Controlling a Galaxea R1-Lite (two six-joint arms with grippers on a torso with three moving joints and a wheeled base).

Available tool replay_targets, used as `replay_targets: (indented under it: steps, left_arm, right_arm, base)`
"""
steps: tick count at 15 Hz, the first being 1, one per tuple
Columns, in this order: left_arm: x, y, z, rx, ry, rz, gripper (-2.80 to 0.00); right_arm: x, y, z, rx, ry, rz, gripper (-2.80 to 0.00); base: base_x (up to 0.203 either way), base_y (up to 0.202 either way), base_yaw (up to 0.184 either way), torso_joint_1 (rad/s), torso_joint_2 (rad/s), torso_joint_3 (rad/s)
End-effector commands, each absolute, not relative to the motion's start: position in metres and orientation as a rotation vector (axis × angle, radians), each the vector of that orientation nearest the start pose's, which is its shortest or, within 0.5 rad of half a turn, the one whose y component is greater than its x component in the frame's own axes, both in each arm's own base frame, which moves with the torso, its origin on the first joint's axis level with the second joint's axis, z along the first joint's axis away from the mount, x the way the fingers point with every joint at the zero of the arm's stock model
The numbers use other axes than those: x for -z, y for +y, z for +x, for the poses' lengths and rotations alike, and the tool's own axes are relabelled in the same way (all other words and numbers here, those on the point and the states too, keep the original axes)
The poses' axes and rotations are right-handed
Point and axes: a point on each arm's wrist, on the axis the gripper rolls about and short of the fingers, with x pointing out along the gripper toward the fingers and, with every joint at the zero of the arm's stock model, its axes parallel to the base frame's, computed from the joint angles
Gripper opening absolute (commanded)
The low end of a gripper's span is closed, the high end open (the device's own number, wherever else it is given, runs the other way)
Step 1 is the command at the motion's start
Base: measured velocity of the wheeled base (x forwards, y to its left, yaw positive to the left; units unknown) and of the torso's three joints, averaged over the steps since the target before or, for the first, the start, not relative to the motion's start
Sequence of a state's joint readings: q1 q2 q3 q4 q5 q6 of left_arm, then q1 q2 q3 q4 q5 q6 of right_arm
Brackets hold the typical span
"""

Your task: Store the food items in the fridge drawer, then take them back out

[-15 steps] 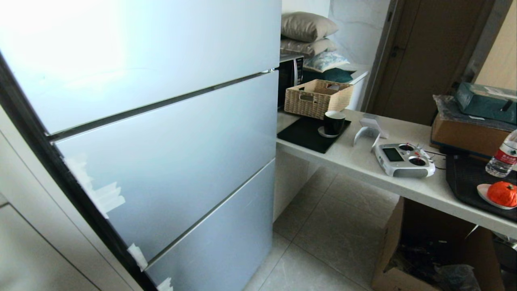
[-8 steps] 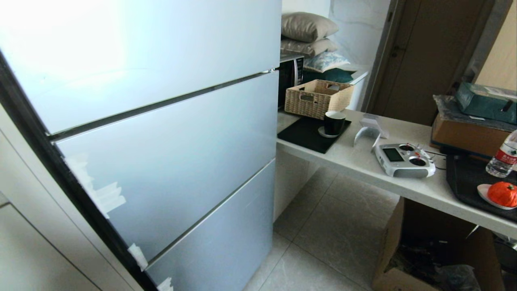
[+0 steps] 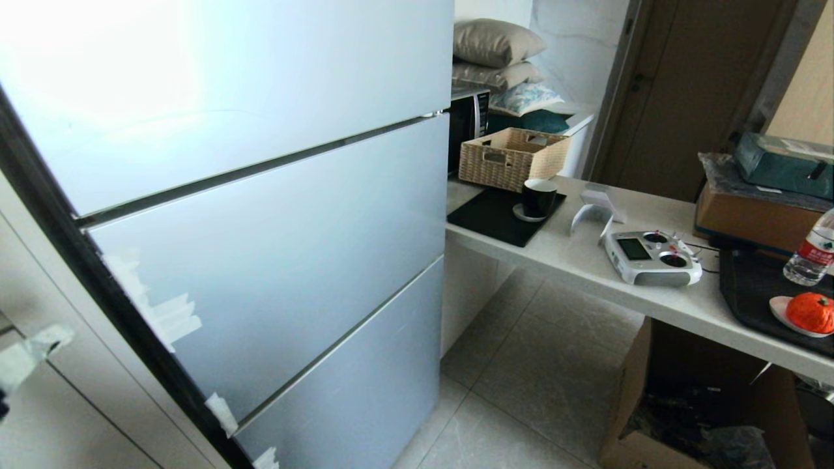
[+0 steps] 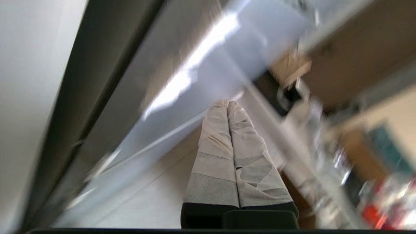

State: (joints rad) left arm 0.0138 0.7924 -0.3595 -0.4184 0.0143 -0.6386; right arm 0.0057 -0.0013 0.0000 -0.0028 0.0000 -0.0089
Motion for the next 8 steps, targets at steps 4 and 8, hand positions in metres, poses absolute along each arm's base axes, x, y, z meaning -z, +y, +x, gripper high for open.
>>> replay_targets:
  steps: [4, 8]
  left_arm:
    - [-0.204, 0.014, 0.148, -0.214, -0.007, -0.711, -2.8]
    - [-0.204, 0.017, 0.159, -0.225, -0.055, -0.747, -2.8]
  right_arm:
    - [-0.076, 0.0, -0.023, -0.006, -0.003, -0.009, -2.8]
    - [-0.076, 0.0, -0.023, -0.006, -0.003, -0.009, -2.8]
  base:
    - [0.0, 0.0, 0.0, 0.0, 0.0, 0.0]
    - [0.0, 0.0, 0.0, 0.0, 0.0, 0.0]
